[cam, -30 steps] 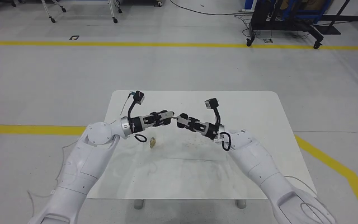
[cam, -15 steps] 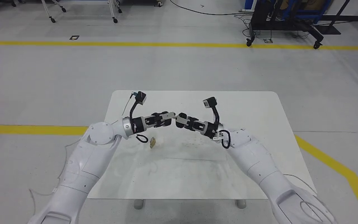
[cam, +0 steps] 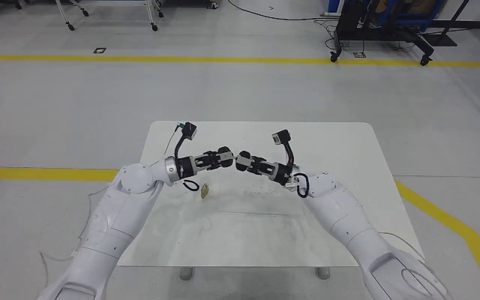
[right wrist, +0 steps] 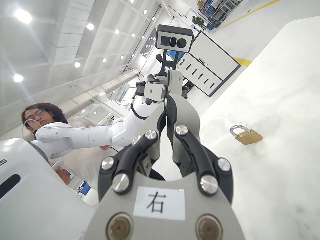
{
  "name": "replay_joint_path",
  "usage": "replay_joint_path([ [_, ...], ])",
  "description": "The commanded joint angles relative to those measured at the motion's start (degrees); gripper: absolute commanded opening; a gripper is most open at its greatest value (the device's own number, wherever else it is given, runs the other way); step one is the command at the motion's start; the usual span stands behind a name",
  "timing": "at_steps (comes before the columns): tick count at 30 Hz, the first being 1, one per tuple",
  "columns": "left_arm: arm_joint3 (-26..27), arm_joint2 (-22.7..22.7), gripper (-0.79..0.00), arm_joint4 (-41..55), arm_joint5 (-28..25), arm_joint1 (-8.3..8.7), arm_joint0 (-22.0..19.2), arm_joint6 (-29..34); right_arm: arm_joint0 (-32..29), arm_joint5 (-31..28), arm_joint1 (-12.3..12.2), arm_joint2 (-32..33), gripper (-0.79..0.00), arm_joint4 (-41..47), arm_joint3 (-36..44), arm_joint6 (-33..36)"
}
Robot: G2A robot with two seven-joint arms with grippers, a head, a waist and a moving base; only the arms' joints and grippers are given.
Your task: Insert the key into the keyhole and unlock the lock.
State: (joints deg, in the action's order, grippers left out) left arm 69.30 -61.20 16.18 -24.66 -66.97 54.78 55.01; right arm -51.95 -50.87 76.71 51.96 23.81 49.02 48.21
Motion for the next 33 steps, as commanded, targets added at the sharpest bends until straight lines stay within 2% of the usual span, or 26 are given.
replay_joint_path([
  [1,0.0,0.1,-0.785,0.1,-0.1,-0.02,-0.1,0.1,0.0,-0.1,0.0,0.0,-0.708,0.1,-0.1,0.0],
  [2,-0.1,0.1,-0.785,0.1,-0.1,-0.03,-0.1,0.1,0.0,-0.2,0.0,0.1,-0.409,0.2,-0.2,-0.1],
  [3,-0.1,0.0,-0.785,0.0,-0.2,-0.02,-0.2,0.1,0.1,-0.4,0.0,0.3,0.0,0.1,-0.3,-0.3],
  [12,0.8,-1.5,-0.785,0.2,0.1,0.42,-0.3,1.3,0.1,-0.5,0.0,0.3,0.0,0.1,-0.3,-0.4],
  [16,1.2,-2.1,-0.785,-1.1,1.8,0.87,-0.6,3.8,0.1,-0.5,0.0,0.3,0.0,0.1,-0.3,-0.4],
  [18,1.3,-2.2,-0.785,-3.1,3.8,1.23,-1.4,6.7,-0.3,0.7,-0.2,0.5,0.0,-1.6,0.5,-1.2],
  [20,1.3,-2.1,-0.785,-4.4,5.2,1.48,-1.7,8.6,-0.1,2.6,-0.8,0.7,0.0,-5.6,1.3,0.7],
  [23,1.4,-2.2,-0.785,-4.9,5.7,1.68,-2.0,9.9,-0.8,4.5,-1.7,2.0,0.0,-6.4,3.2,2.7],
  [24,1.5,-2.1,-0.785,-4.9,5.7,1.72,-2.0,10.3,-1.1,5.3,-1.9,2.3,-0.123,-5.9,4.0,3.6],
  [25,1.6,-2.0,-0.785,-5.1,5.7,1.73,-2.0,10.4,-1.4,6.0,-2.1,2.7,-0.299,-5.6,4.7,4.5],
  [26,1.7,-1.8,-0.785,-5.1,5.6,1.72,-1.9,10.3,-1.7,6.7,-2.3,2.8,-0.406,-5.3,5.5,5.5],
  [30,2.4,-0.9,-0.785,-5.5,5.4,1.58,-1.6,9.2,-2.4,8.7,-2.6,3.1,-0.557,-3.7,7.0,7.2],
  [33,2.6,-0.6,-0.785,-4.5,5.1,1.4,-1.0,7.1,-2.4,9.6,-2.6,2.9,-0.61,-2.7,7.1,8.1],
])
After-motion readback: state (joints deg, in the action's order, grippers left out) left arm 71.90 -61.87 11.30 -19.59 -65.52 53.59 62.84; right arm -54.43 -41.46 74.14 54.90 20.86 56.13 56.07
